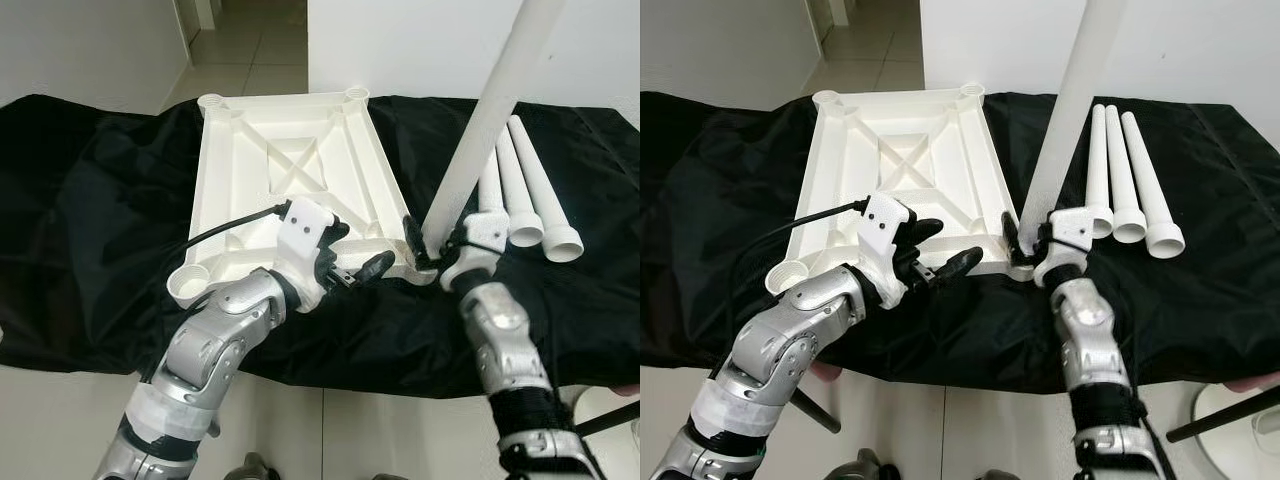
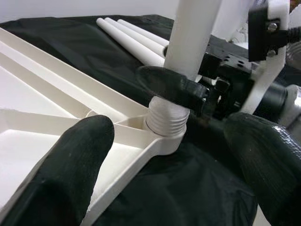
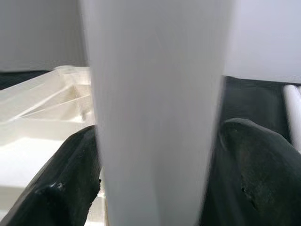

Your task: Building children table

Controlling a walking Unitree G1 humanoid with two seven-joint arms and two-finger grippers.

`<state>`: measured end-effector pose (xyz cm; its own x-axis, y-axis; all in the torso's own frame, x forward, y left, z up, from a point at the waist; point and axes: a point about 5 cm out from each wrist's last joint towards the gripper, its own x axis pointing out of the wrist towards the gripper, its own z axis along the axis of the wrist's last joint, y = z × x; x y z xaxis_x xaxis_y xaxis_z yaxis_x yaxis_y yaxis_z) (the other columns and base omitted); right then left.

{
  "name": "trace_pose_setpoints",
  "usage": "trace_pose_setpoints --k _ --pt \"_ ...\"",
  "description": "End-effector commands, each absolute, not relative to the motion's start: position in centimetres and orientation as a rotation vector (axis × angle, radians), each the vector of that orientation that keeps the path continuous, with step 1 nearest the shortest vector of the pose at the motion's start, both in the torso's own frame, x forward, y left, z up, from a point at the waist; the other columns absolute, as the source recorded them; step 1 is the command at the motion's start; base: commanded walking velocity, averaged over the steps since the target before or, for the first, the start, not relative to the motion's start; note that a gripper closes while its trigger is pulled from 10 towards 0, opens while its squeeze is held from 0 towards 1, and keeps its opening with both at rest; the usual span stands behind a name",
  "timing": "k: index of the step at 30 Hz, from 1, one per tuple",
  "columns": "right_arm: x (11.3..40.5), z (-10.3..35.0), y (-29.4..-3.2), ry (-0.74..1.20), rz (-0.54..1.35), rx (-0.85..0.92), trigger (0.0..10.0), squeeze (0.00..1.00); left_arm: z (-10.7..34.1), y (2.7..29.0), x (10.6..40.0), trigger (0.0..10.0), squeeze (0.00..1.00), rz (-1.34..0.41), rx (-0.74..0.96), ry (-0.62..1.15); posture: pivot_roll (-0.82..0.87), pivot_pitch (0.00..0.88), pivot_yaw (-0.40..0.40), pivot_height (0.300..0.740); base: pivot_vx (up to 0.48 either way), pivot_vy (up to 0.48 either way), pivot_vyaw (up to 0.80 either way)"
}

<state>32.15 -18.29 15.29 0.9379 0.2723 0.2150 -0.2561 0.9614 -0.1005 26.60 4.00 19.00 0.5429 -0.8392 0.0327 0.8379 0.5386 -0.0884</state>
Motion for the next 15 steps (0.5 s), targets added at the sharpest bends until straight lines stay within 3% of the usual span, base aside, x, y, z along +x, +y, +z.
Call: trace_pose_setpoints --k 1,9,10,11,12,13,14,15 --pt "32.3 15.1 -18.3 -0.220 0.302 -0.070 10.0 0.00 19.0 3.7 26.3 10.0 0.00 -1.083 -0.093 0.027 -0.01 0.008 0.069 0.740 0.000 0.000 0.00" --pt "33.4 15.3 -18.9 -0.174 0.439 -0.110 10.0 0.00 19.0 3.7 26.4 10.0 0.00 -1.080 -0.089 0.038 -0.01 0.007 0.068 0.740 0.000 0.000 0.00" --pt "33.5 15.2 -19.0 -0.165 0.458 -0.121 7.5 0.00 19.1 3.7 26.4 10.0 0.00 -1.079 -0.087 0.036 0.00 0.009 0.065 0.740 0.000 0.000 0.00" --pt "33.5 15.2 -19.0 -0.165 0.458 -0.121 7.5 0.00 19.1 3.7 26.4 10.0 0.00 -1.079 -0.087 0.036 0.00 0.009 0.065 0.740 0.000 0.000 0.00" --pt "33.7 15.0 -19.1 -0.153 0.467 -0.140 3.3 0.00 19.1 3.7 26.4 10.0 0.00 -1.076 -0.086 0.033 0.00 0.009 0.064 0.740 0.000 0.000 0.00" --pt "33.7 15.0 -19.1 -0.153 0.467 -0.140 3.3 0.00 19.1 3.7 26.4 10.0 0.00 -1.076 -0.086 0.033 0.00 0.009 0.064 0.740 0.000 0.000 0.00" --pt "33.8 14.8 -19.4 -0.138 0.468 -0.146 0.0 0.00 19.1 3.8 26.4 10.0 0.00 -1.071 -0.086 0.031 0.00 0.008 0.059 0.740 0.000 0.000 0.00" --pt "33.9 14.6 -19.7 -0.129 0.464 -0.144 0.0 0.00 19.2 3.9 26.4 10.0 0.00 -1.064 -0.087 0.031 0.00 0.009 0.055 0.740 0.000 0.000 0.00"
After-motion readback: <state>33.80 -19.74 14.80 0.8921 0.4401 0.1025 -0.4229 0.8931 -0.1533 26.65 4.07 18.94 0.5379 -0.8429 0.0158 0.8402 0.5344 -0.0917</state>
